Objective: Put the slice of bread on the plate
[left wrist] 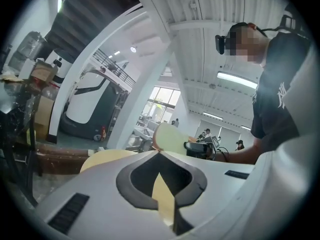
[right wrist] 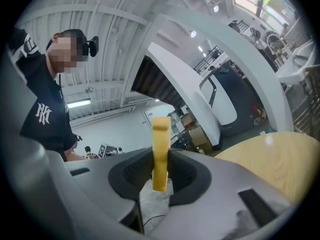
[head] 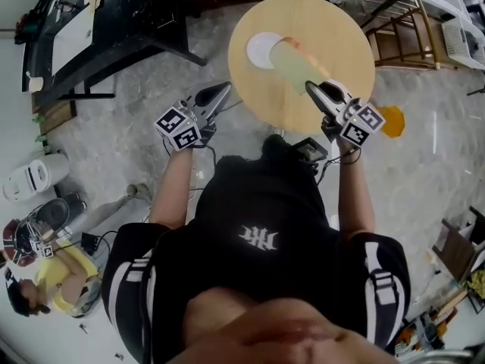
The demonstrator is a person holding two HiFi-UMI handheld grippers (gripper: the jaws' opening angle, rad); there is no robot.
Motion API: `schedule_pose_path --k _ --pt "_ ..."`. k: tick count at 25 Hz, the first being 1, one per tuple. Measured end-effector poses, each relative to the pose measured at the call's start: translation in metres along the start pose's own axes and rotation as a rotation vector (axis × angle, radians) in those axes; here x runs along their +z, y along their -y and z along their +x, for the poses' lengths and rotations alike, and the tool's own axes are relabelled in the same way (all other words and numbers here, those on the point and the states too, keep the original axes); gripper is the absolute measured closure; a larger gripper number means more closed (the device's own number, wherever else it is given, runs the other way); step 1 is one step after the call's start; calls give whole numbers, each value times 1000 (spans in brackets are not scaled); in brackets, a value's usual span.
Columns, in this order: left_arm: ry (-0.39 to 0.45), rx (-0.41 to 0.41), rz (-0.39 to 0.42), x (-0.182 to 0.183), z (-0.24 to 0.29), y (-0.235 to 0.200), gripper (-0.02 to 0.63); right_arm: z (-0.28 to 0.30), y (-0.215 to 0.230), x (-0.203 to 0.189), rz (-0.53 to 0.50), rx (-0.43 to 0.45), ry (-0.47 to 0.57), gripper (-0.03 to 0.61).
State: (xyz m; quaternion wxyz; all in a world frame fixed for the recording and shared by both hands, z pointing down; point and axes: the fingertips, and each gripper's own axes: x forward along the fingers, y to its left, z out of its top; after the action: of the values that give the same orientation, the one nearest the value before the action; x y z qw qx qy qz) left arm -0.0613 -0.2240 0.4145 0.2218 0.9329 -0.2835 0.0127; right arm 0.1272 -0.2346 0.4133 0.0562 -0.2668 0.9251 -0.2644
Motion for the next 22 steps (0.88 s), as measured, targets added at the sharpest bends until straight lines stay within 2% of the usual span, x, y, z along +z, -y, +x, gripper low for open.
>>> schedule_pose_path --k 3,6,11,14,17,20,22 --pt "-10 21 15 9 21 -10 606 9 26 9 1 26 -12 489" --pt "-32 45 -9 0 29 -17 606 15 43 2 36 43 -37 489" --pt "-52 28 -33 0 51 -43 606 34 62 15 61 64 -84 489" --pt "-68 16 -32 -6 63 -60 606 45 76 14 81 57 -133 489" --pt "-68 -10 4 -11 78 -84 606 58 96 13 80 40 -167 489" --pt "-59 -36 20 -19 89 -107 606 66 112 1 84 9 -202 489" --pt "-63 -33 5 -31 92 -114 606 67 117 -13 125 5 -254 489"
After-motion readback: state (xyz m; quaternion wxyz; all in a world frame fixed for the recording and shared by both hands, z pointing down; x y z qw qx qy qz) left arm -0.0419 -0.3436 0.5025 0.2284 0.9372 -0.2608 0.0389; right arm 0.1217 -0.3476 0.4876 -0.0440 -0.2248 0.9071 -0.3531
